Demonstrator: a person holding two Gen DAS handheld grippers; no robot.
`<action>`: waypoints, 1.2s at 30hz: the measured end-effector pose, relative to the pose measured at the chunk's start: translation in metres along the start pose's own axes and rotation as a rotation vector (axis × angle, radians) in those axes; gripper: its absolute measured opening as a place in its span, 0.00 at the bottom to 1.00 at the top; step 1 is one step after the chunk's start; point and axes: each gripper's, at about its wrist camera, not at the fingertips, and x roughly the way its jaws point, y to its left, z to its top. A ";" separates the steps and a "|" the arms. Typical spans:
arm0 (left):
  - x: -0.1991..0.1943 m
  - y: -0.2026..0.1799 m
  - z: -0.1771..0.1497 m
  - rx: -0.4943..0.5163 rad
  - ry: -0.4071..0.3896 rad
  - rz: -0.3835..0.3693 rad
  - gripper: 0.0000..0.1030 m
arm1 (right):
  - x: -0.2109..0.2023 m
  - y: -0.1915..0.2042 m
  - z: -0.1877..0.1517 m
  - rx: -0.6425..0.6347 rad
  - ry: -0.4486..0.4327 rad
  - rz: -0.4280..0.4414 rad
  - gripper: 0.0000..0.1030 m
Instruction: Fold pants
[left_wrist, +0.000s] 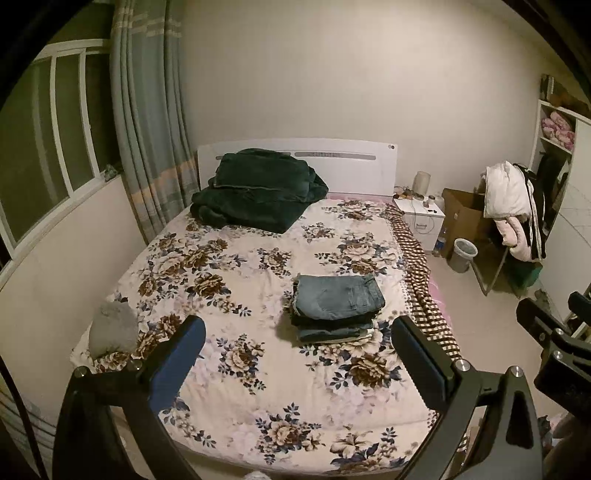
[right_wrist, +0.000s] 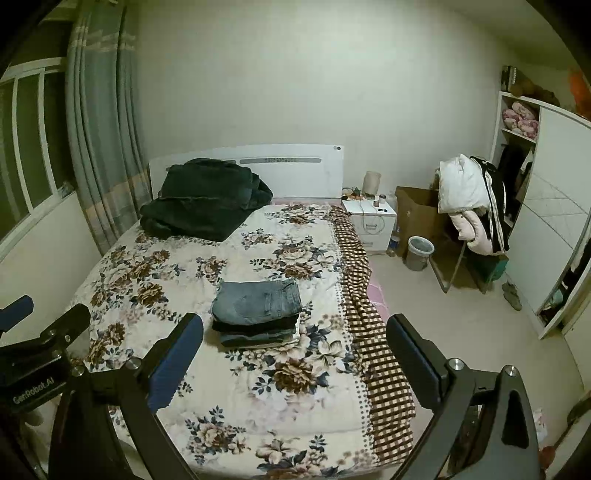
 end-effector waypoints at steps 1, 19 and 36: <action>0.000 0.000 0.000 -0.001 0.000 -0.001 1.00 | 0.000 -0.001 0.000 0.001 0.003 0.001 0.98; -0.001 0.006 0.000 -0.002 -0.003 -0.001 1.00 | 0.027 -0.009 0.006 0.015 0.041 -0.010 0.98; 0.001 0.008 0.003 -0.003 -0.006 -0.006 1.00 | 0.033 -0.009 0.001 -0.001 0.046 -0.019 0.98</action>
